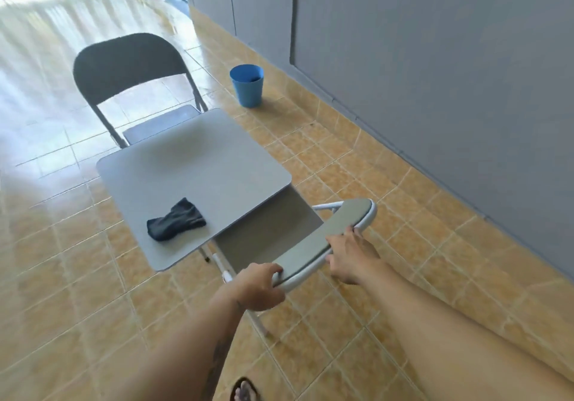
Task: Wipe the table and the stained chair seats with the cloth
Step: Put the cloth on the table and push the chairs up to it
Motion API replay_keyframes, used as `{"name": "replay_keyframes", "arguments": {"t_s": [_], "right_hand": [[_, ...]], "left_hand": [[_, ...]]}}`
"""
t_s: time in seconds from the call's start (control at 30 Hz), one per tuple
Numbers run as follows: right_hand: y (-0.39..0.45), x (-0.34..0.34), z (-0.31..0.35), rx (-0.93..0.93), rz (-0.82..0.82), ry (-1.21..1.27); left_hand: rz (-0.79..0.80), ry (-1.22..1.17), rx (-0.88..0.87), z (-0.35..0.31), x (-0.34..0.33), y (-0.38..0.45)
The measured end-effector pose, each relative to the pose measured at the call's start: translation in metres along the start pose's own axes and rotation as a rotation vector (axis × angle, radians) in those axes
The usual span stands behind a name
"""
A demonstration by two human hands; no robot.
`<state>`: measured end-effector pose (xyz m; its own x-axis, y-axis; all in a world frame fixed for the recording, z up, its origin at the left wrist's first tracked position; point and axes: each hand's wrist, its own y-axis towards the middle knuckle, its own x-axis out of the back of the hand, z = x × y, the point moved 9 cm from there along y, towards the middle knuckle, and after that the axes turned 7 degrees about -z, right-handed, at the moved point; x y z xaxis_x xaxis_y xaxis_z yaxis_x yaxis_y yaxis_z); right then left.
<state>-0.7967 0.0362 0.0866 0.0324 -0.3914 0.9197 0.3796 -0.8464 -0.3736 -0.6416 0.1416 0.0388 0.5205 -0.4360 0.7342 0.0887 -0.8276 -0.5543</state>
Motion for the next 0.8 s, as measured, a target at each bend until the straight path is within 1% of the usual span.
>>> {"name": "replay_keyframes", "arguments": {"t_s": [0.07, 0.2, 0.3, 0.47, 0.53, 0.6, 0.7, 0.8], "right_hand": [[0.002, -0.007, 0.001, 0.005, -0.044, -0.027], [0.002, -0.018, 0.007, 0.004, -0.075, -0.041], [0.001, -0.021, 0.009, 0.025, -0.107, -0.015], [-0.002, -0.026, 0.006, 0.111, -0.189, 0.096], [0.000, -0.025, 0.008, 0.144, -0.197, 0.118], [0.007, -0.023, 0.009, 0.194, -0.171, 0.112], [0.015, -0.020, 0.014, 0.183, -0.136, 0.050], [0.028, 0.003, 0.008, 0.248, -0.197, -0.092]], "left_hand": [[-0.040, 0.048, -0.011, -0.005, -0.001, -0.004], [-0.145, 0.118, -0.050, -0.009, -0.002, 0.000], [-0.171, 0.089, -0.055, -0.007, -0.001, -0.001], [-0.240, 0.062, 0.036, 0.003, -0.005, -0.003], [-0.248, 0.064, 0.061, 0.004, -0.004, -0.004], [-0.257, 0.047, 0.104, 0.001, -0.004, -0.005], [-0.234, 0.050, 0.106, 0.003, 0.002, -0.004], [-0.250, 0.021, 0.148, -0.001, 0.006, -0.002]]}}
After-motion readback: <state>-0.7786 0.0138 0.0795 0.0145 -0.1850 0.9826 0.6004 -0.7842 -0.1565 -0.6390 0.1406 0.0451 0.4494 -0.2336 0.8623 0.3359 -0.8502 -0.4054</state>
